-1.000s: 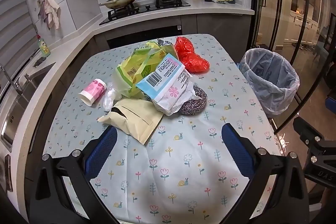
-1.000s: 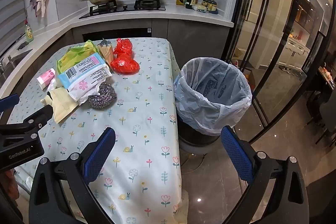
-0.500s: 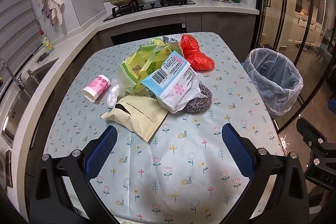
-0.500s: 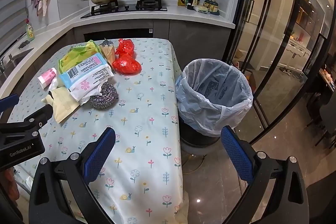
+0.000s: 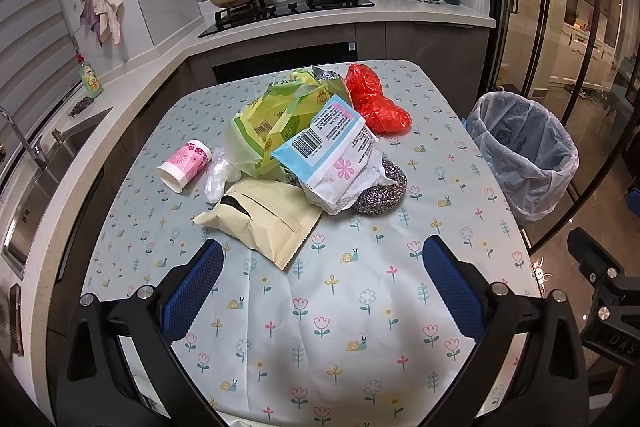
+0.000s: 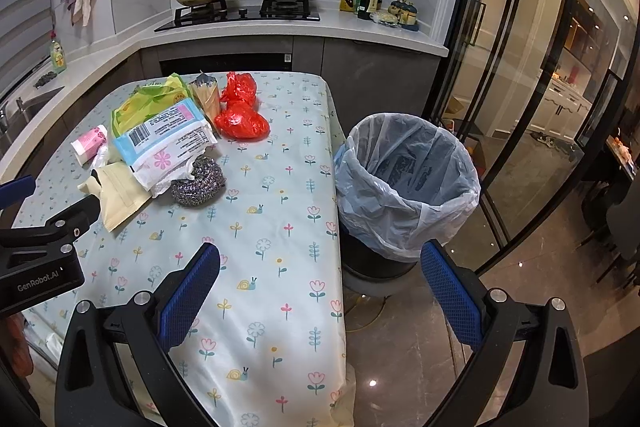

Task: Collect trash

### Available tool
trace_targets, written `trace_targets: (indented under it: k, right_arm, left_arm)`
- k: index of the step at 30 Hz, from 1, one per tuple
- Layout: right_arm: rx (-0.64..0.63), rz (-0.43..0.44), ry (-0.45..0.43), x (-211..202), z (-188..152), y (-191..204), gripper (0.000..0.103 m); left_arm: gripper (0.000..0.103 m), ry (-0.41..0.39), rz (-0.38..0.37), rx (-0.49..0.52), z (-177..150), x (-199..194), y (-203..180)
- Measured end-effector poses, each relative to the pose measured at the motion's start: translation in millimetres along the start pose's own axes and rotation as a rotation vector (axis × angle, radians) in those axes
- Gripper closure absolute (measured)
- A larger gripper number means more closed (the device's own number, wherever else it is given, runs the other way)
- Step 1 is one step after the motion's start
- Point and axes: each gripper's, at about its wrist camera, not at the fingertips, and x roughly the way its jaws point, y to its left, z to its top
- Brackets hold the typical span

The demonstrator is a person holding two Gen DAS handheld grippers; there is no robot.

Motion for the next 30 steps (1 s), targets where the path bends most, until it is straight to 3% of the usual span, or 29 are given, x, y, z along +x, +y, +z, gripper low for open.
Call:
trace_targets:
  k: [30]
  right_arm:
    - [-0.002, -0.005, 0.004, 2.8, -3.5, -2.7, 0.007]
  left_arm:
    - [0.008, 0.005, -0.003, -0.003, 0.5, 0.9, 0.4]
